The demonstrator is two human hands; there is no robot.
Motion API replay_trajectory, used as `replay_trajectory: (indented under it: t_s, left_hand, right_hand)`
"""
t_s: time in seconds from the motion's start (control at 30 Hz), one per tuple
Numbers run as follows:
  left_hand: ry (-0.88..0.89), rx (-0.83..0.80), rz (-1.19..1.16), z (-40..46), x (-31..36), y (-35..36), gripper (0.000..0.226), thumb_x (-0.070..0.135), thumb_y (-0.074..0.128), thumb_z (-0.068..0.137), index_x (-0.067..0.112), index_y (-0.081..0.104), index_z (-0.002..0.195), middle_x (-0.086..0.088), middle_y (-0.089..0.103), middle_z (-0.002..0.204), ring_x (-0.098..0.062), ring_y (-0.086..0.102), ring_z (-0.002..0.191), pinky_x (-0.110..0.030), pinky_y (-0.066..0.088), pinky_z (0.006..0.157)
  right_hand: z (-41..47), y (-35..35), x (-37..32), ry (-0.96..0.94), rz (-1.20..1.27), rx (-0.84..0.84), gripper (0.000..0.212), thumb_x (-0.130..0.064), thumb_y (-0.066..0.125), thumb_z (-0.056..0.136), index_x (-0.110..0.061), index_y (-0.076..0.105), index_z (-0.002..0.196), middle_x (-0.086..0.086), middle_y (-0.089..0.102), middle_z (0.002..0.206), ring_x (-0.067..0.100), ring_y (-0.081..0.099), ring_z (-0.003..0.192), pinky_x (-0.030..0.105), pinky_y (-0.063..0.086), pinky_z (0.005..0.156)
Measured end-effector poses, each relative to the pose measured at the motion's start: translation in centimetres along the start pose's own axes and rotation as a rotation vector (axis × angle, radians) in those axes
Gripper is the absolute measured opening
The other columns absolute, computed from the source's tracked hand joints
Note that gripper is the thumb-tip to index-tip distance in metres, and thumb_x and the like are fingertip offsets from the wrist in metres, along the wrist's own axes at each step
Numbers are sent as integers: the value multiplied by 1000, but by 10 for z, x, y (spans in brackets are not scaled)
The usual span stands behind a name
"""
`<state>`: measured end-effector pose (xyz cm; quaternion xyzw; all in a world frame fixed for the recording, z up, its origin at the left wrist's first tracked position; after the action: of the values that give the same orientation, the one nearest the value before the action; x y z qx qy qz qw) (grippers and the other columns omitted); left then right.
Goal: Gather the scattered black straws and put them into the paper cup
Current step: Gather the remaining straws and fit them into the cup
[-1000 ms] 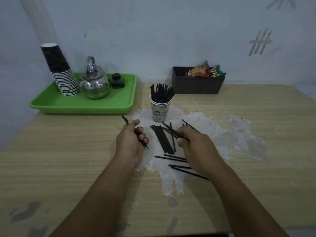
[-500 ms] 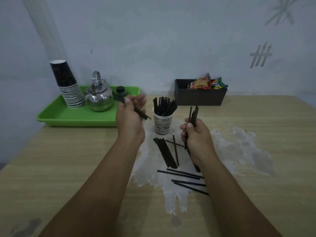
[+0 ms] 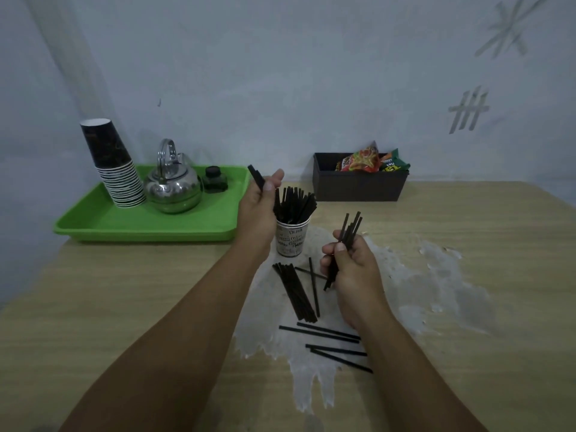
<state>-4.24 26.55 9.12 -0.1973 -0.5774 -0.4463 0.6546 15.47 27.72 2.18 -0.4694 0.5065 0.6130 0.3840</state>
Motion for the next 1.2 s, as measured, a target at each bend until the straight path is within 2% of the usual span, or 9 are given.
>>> replay_trajectory:
  t_s: [0.17, 0.3, 0.43, 0.5, 0.63, 0.8, 0.97, 1.1, 1.2]
  left_hand:
    - [35, -74, 46, -3, -5, 0, 25, 6, 51, 97, 23, 68, 91, 36, 62, 107, 26, 51, 98, -9, 39, 85]
    - [56, -102, 75, -4, 0, -2, 31, 0, 52, 95, 27, 68, 99, 5, 39, 151, 12, 39, 124, -15, 37, 104]
    - [99, -102, 102, -8, 7, -1, 33, -1, 50, 95, 17, 59, 122, 1, 40, 150, 24, 45, 111, -8, 40, 95]
    - [79, -63, 76, -10, 7, -4, 34, 4, 49, 98, 17, 53, 129, 4, 49, 140, 15, 51, 112, -18, 43, 99]
    - [-41, 20, 67, -11, -9, -15, 29, 12, 44, 101, 13, 53, 129, -4, 59, 132, -17, 55, 122, -44, 44, 106]
    - [-71, -40, 109, -15, -22, -13, 31, 1, 45, 99, 23, 52, 120, 14, 64, 110, 6, 62, 95, -25, 50, 91]
    - [-87, -17, 106, -14, -26, -15, 34, 2, 47, 98, 27, 51, 121, 8, 65, 113, 2, 63, 97, -21, 52, 84]
    - [-80, -10, 95, -17, -25, -14, 34, 3, 47, 99, 23, 48, 126, 2, 64, 116, -4, 63, 99, -27, 51, 89]
    - [-86, -5, 105, -17, -28, -15, 33, 5, 48, 99, 22, 48, 127, 1, 65, 113, -2, 63, 95, -24, 52, 84]
  right_hand:
    - [2, -4, -3, -3, 108, 45, 21, -7, 38, 104, -16, 57, 107, 2, 66, 75, 16, 65, 70, 27, 55, 68]
    - [4, -10, -3, 13, 118, 93, 21, -8, 38, 104, -17, 57, 107, 2, 69, 77, 19, 72, 78, 30, 56, 75]
    - [3, -12, -3, 13, 90, 111, 21, -10, 39, 104, -20, 58, 107, 3, 72, 80, 22, 72, 88, 33, 56, 80]
    - [3, -16, -4, 6, 18, 131, 22, -13, 41, 104, -25, 59, 105, -1, 75, 85, 17, 70, 95, 35, 53, 86]
    - [10, -20, -21, -64, -86, 160, 19, -20, 42, 104, -32, 57, 105, -13, 75, 94, 7, 62, 105, 35, 43, 87]
    - [30, -6, -65, -256, 3, 155, 19, -15, 43, 102, -29, 56, 101, -10, 76, 96, 2, 63, 101, 36, 41, 96]
    - [49, 32, -95, -377, 78, 81, 21, -9, 42, 102, -24, 56, 103, -5, 75, 92, 2, 66, 97, 18, 45, 84]
    - [62, 58, -91, -347, -30, 42, 21, -11, 42, 102, -28, 54, 98, -4, 74, 93, 13, 66, 99, 37, 51, 89]
    - [65, 72, -82, -340, -135, -13, 21, -10, 43, 102, -25, 55, 96, -9, 73, 86, 1, 66, 87, 19, 51, 76]
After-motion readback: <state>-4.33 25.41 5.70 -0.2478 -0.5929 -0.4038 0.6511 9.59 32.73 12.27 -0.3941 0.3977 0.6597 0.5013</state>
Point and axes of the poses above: each hand's wrist, its own z-axis towards the middle knuckle, its own y-axis out of the palm, x = y × z, the point moved 10 cm from there along z, towards the middle knuckle
